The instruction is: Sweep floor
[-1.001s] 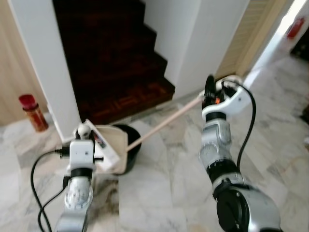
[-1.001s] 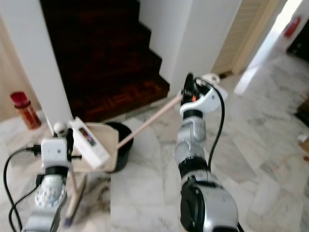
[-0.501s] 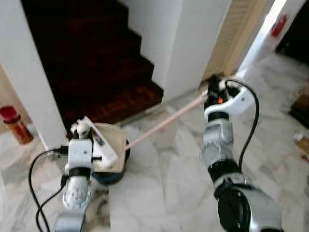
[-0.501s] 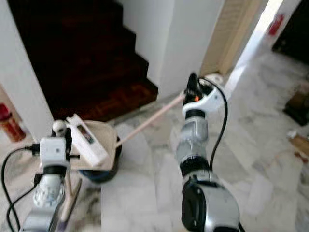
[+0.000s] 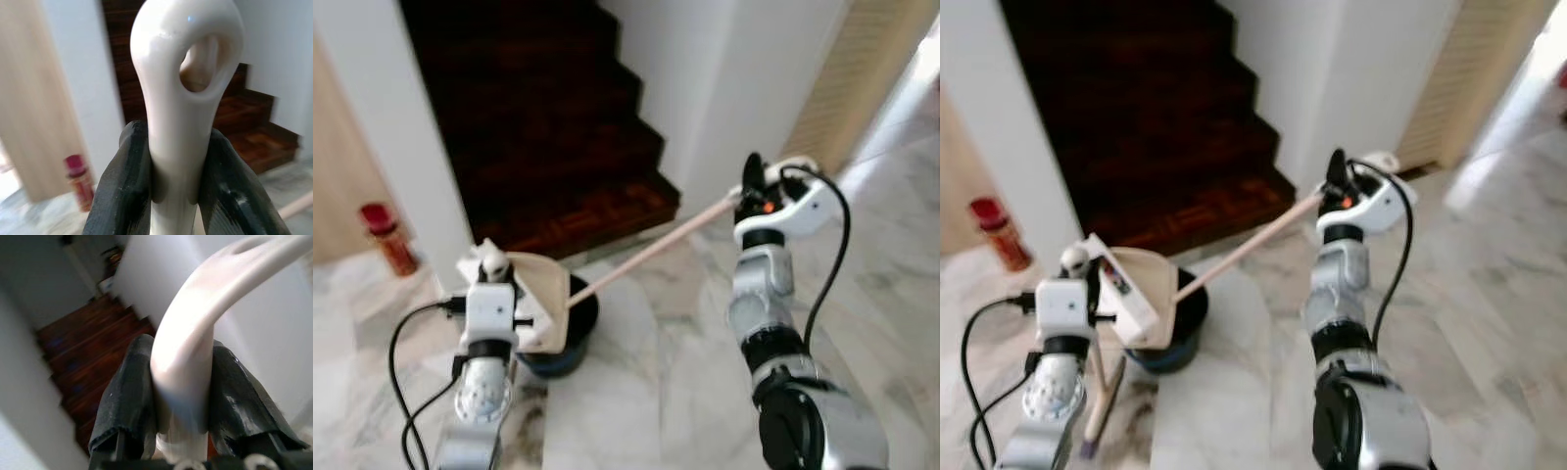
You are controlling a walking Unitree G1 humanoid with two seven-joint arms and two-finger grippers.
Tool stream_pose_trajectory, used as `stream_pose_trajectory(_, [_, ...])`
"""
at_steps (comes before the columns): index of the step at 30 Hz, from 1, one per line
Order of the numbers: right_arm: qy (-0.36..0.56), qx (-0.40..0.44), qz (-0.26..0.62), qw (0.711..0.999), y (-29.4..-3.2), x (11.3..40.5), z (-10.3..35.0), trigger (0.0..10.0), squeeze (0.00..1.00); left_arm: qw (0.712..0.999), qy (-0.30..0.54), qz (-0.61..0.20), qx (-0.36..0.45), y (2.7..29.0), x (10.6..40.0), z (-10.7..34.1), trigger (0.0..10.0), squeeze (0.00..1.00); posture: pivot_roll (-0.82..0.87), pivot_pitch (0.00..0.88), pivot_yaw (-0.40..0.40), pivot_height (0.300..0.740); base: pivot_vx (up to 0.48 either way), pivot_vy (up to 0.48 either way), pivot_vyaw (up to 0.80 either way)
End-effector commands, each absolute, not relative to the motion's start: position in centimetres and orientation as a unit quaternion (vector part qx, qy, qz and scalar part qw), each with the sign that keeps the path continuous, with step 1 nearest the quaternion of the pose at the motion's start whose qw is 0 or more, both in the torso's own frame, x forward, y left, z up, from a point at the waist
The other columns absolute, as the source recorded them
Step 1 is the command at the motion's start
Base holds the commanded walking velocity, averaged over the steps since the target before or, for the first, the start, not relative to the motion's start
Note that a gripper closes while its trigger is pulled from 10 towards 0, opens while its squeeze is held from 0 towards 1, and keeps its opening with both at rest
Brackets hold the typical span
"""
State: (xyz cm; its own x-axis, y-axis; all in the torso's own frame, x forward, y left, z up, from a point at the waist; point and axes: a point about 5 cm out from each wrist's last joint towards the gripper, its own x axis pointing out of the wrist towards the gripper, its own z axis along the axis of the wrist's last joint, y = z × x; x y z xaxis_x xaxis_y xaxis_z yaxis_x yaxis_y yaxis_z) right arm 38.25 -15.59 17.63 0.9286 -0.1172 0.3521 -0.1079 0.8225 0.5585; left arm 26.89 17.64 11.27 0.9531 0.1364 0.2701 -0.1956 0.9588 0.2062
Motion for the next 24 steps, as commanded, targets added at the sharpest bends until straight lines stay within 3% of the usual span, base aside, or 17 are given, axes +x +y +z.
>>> stream_pose_trajectory(1, [-0.222, 0.307, 0.014, 0.925, -14.9, 38.6, 19.7, 10.0, 0.00, 0.977, -0.151, 0.087, 0.125, 17.9, 27.0, 12.2, 10.0, 0.00, 0.14, 0.000, -0.121, 0.740, 0.292, 0.000, 0.79])
stream_pose_trajectory(20, [-0.228, 0.318, 0.006, 0.920, -15.2, 38.7, 20.1, 10.0, 0.00, 0.977, -0.152, 0.085, 0.122, 17.7, 26.9, 12.2, 10.0, 0.00, 0.14, 0.000, -0.119, 0.740, 0.290, 0.000, 0.06])
stream_pose_trajectory(24, [-0.239, 0.320, 0.007, 0.917, -15.3, 38.8, 20.8, 10.0, 0.00, 0.977, -0.154, 0.084, 0.119, 17.6, 26.9, 12.1, 10.0, 0.00, 0.14, 0.000, -0.119, 0.740, 0.000, 0.000, 0.00])
